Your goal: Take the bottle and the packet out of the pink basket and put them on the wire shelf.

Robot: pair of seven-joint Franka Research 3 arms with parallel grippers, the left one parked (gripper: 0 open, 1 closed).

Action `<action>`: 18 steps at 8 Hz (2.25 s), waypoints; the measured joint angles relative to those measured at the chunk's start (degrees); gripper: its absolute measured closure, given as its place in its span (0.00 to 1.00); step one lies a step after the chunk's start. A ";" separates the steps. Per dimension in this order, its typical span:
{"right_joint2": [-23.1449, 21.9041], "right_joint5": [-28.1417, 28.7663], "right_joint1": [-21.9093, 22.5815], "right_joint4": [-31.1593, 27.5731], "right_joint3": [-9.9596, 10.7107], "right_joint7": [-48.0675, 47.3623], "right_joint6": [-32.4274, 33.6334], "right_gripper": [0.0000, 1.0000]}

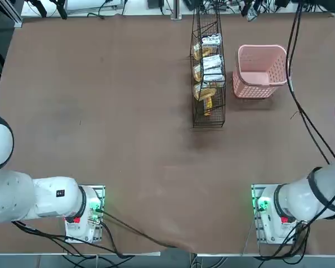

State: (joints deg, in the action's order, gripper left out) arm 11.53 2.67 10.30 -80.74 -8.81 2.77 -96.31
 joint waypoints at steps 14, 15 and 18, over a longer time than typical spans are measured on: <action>4.99 -11.10 0.14 6.45 -16.20 26.18 -2.94 0.56; 5.78 -11.11 0.20 6.48 -17.06 27.29 -3.32 0.56; 6.14 -11.11 0.29 6.75 -17.64 32.90 -3.55 0.56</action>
State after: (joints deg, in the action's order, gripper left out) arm 17.67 -8.44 10.58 -73.99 -26.46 35.67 -99.86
